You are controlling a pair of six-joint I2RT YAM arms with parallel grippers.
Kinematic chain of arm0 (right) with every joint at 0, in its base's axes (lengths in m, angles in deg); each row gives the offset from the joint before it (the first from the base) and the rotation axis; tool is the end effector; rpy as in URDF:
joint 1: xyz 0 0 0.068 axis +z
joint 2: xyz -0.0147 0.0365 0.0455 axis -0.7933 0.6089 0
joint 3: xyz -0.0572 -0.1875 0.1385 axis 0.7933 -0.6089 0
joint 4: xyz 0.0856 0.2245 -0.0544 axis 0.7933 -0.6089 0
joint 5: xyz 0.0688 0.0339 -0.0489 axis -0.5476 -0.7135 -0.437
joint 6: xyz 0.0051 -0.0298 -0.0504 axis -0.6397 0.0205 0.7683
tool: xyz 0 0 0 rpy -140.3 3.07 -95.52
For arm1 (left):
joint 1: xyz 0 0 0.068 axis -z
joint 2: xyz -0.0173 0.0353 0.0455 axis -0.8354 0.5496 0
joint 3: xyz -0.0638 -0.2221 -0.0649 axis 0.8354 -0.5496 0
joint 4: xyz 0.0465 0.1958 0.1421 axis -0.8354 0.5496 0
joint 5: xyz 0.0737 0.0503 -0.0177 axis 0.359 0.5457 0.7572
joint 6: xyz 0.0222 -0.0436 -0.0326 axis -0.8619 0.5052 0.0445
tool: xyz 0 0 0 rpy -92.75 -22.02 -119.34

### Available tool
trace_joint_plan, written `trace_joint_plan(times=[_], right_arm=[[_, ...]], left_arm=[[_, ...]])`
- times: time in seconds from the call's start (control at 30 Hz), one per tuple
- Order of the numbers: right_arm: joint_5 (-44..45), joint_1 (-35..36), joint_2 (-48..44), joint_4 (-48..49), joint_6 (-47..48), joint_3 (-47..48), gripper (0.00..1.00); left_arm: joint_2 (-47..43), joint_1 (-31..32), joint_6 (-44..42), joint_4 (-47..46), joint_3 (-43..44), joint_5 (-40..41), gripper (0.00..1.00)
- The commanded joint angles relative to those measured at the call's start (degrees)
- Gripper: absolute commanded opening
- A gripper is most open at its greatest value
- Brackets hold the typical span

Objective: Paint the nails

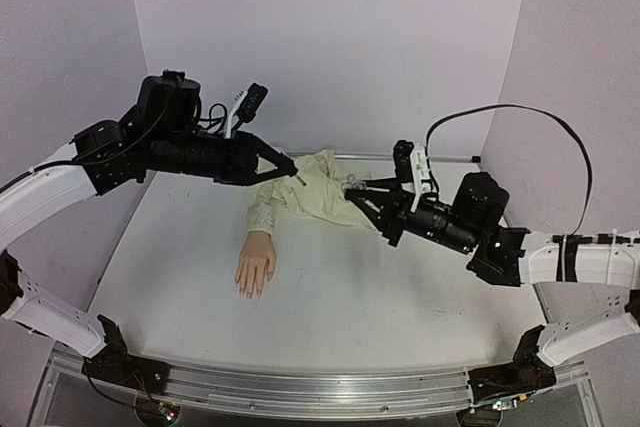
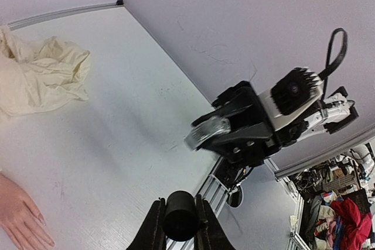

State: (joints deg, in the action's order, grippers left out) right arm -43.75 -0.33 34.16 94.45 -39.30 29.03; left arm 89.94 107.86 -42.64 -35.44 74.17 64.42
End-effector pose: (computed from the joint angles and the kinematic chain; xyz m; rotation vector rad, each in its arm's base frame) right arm 0.1615 0.2227 0.3057 -0.6887 0.9728 0.9437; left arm 0.1641 -0.2293 0.3784 0.6875 2.0269 -1.2460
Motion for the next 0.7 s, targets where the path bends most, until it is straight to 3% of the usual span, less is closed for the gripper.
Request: trace_joint_plan(times=[0.0,0.3,0.67], right_arm=[[6.3,-1.7,-7.0,1.5,2.8,-1.7,0.00],[10.0,-2.8,-19.9,-17.4,10.8,-2.2,0.00],[19.0,-2.8,-26.4,-22.8,15.9,-4.3,0.00]], left_arm=[[-1.1,-0.3,2.5,3.1,-1.5,5.8,0.00],[-1.5,-0.3,10.7,5.9,-14.5,16.2,0.00],[0.8,3.6,23.0,5.1,-25.9,34.1,0.00]])
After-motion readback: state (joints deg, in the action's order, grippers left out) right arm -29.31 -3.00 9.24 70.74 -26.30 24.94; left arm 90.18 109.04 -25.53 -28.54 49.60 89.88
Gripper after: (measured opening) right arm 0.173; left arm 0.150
